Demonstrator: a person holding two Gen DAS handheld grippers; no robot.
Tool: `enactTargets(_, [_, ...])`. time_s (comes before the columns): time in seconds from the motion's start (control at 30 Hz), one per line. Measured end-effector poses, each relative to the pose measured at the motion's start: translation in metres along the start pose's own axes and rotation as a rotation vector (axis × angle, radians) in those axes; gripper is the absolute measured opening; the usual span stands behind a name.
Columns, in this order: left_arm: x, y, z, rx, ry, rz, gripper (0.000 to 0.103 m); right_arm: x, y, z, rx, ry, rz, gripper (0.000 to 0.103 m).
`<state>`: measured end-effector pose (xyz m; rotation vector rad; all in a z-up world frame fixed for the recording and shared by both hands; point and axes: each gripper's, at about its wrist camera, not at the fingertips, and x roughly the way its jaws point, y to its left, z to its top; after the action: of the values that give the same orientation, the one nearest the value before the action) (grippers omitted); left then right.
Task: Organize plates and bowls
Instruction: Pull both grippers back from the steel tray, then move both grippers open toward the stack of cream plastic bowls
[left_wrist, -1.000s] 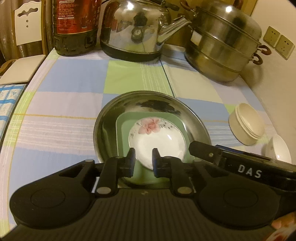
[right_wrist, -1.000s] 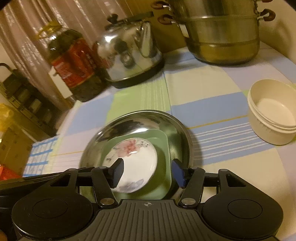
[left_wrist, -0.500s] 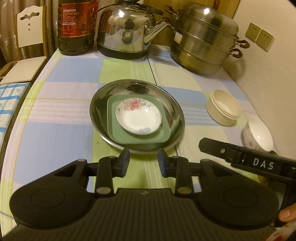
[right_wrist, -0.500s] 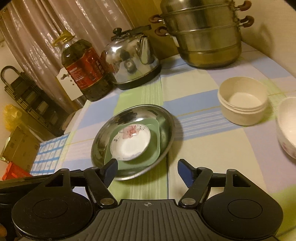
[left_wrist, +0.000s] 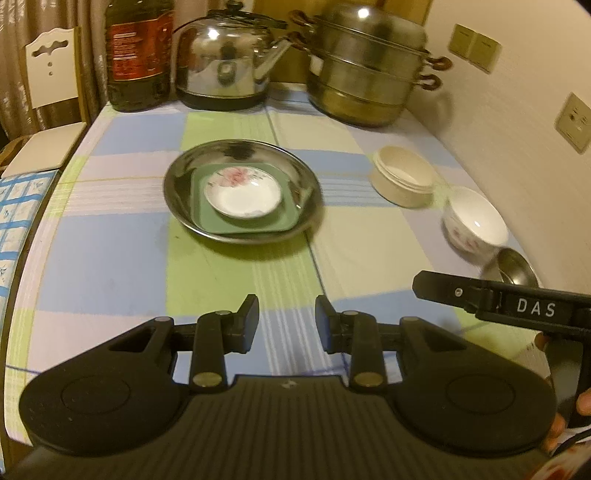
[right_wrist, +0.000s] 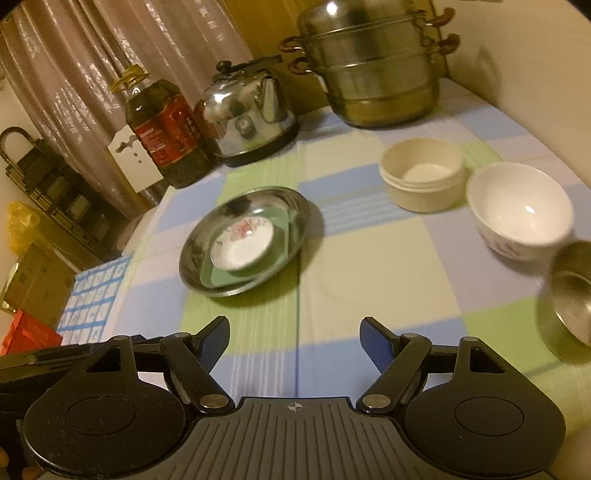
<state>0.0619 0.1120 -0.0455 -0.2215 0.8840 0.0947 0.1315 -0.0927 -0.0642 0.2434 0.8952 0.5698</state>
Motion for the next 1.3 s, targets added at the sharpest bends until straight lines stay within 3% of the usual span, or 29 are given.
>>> enactTargets(0.73, [-0.03, -0.09, -0.055, 0.137, 0.017, -0.1, 0.029, -0.097, -0.058, -0.07, 0.037, 0.003, -0.17, 0.077])
enactTargets(1.3, [-0.018, -0.106, -0.057, 0.198, 0.061, -0.129, 0.029, -0.106, -0.074, -0.084, 0.1, 0.028, -0.212, 0.077])
